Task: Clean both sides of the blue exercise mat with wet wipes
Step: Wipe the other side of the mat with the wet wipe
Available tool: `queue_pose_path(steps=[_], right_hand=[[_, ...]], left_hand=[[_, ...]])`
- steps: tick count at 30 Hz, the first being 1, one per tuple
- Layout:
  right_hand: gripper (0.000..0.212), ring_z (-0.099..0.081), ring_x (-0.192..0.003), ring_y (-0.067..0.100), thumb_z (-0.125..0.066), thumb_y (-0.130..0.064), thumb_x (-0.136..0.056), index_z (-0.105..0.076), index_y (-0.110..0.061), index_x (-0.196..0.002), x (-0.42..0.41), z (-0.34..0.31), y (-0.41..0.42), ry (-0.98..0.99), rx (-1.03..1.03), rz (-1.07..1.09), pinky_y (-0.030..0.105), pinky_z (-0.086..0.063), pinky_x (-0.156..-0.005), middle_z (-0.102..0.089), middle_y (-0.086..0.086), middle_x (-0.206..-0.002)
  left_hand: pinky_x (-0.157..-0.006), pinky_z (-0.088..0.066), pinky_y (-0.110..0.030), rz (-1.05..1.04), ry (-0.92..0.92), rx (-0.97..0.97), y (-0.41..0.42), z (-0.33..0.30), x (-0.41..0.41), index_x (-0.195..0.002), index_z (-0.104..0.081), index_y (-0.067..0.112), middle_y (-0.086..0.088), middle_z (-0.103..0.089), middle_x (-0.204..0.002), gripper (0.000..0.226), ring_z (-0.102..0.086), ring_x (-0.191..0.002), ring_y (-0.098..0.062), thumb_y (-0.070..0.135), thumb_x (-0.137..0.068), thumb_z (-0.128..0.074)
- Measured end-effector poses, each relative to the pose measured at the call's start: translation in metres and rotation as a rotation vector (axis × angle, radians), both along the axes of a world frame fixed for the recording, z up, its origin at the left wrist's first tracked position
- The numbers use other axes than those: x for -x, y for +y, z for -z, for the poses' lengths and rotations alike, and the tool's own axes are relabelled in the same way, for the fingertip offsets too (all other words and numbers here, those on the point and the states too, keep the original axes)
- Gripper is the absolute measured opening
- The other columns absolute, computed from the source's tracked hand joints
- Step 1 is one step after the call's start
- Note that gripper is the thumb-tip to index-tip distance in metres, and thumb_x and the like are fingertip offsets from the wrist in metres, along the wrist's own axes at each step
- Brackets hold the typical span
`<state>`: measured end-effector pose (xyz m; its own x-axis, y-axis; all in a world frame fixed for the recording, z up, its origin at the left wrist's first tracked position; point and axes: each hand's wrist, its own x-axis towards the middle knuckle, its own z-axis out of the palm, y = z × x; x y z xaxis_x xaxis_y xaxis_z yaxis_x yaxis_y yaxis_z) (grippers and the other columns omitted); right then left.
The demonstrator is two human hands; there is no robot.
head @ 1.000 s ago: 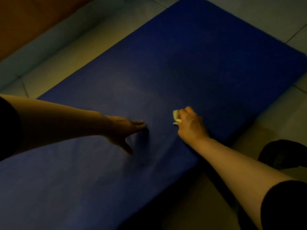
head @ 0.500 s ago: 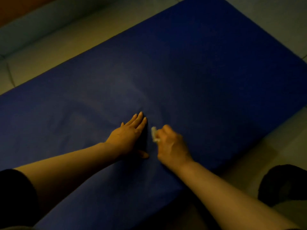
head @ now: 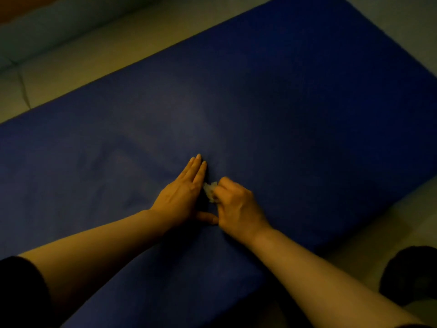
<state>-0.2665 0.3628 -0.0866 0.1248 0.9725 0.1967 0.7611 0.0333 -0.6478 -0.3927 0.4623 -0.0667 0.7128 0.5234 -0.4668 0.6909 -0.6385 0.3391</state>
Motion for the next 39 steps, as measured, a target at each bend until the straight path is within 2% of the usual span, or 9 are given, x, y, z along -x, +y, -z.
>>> queue_pose_path(steps=[4,7,9,15,22,27,29,34,39], right_hand=[[0.006,-0.056,-0.056,0.033,-0.06,-0.004,-0.077,-0.066,-0.005,-0.076,-0.039,0.005,0.016,-0.02,0.001,0.12,0.033,-0.041,-0.051,-0.056,0.015,-0.07],[0.013,-0.056,-0.055,0.037,-0.061,-0.001,-0.08,-0.062,-0.001,-0.068,-0.073,0.008,0.024,-0.062,0.029,0.426,0.032,-0.041,-0.047,-0.054,0.018,-0.073],[0.008,-0.055,-0.052,0.034,-0.066,0.001,-0.078,-0.063,0.0,-0.07,-0.059,0.004,0.024,-0.115,-0.016,0.427,0.03,-0.038,-0.047,-0.055,0.017,-0.072],[0.008,-0.054,-0.053,0.029,-0.058,-0.009,-0.077,-0.063,-0.004,-0.072,-0.007,0.001,0.019,-0.039,0.031,-0.048,0.032,-0.044,-0.048,-0.054,0.012,-0.071],[0.008,-0.058,-0.059,0.036,-0.061,-0.001,-0.082,-0.065,0.001,-0.076,-0.052,0.006,0.036,-0.089,0.032,0.393,0.029,-0.044,-0.053,-0.056,0.017,-0.081],[0.008,-0.056,-0.059,0.033,-0.056,-0.001,-0.074,-0.064,-0.003,-0.076,0.002,0.005,0.034,-0.054,0.006,-0.057,0.036,-0.049,-0.05,-0.055,0.014,-0.075],[0.009,-0.057,-0.061,0.034,-0.06,0.002,-0.075,-0.066,-0.004,-0.078,-0.013,0.007,0.044,-0.061,0.035,-0.051,0.037,-0.047,-0.056,-0.056,0.015,-0.076],[0.008,-0.057,-0.065,0.038,-0.063,-0.004,-0.084,-0.066,0.001,-0.079,-0.063,0.009,0.062,-0.074,0.055,0.389,0.037,-0.048,-0.057,-0.055,0.02,-0.085],[0.012,-0.059,-0.063,0.033,-0.062,0.002,-0.074,-0.067,0.0,-0.085,-0.013,0.007,0.051,-0.085,-0.018,0.0,0.031,-0.043,-0.06,-0.058,0.015,-0.078]], left_hand=[[-0.114,0.007,-0.02,0.0,0.01,0.001,0.001,0.001,0.004,-0.152,0.009,0.008,-0.002,0.022,-0.157,0.137,0.023,-0.14,-0.007,0.077,-0.06,-0.064],[-0.121,0.007,-0.036,0.041,0.057,-0.105,0.003,0.002,0.007,-0.153,0.01,0.013,0.003,0.026,-0.153,0.146,0.022,-0.139,-0.006,0.102,-0.042,-0.025],[-0.119,0.011,-0.041,0.062,0.081,-0.143,0.004,0.004,0.007,-0.153,0.011,0.014,0.005,0.027,-0.15,0.151,0.023,-0.139,-0.007,0.104,-0.032,-0.004],[-0.12,0.004,-0.048,0.041,0.064,-0.061,0.004,0.002,0.009,-0.153,0.009,0.013,-0.001,0.019,-0.159,0.136,0.023,-0.141,-0.009,0.091,-0.053,-0.041],[-0.12,0.006,-0.046,-0.01,0.032,-0.033,0.003,0.004,0.01,-0.152,0.012,0.01,-0.004,0.022,-0.159,0.139,0.022,-0.145,-0.016,0.083,-0.057,-0.058],[-0.12,0.007,-0.04,-0.05,0.004,-0.038,0.003,0.008,0.013,-0.151,0.011,0.004,-0.012,0.022,-0.158,0.142,0.022,-0.145,-0.02,0.081,-0.056,-0.062],[-0.12,0.008,-0.038,-0.048,0.001,-0.04,0.003,0.009,0.013,-0.151,0.011,0.004,-0.012,0.021,-0.158,0.144,0.021,-0.146,-0.02,0.082,-0.055,-0.061],[-0.117,0.012,-0.034,-0.041,0.02,-0.058,0.004,0.009,0.015,-0.151,0.013,0.005,-0.009,0.023,-0.158,0.145,0.021,-0.146,-0.019,0.088,-0.052,-0.055],[-0.121,0.005,-0.038,-0.023,0.034,-0.094,0.005,0.009,0.014,-0.151,0.012,0.006,-0.009,0.019,-0.159,0.146,0.018,-0.147,-0.02,0.094,-0.046,-0.039]])
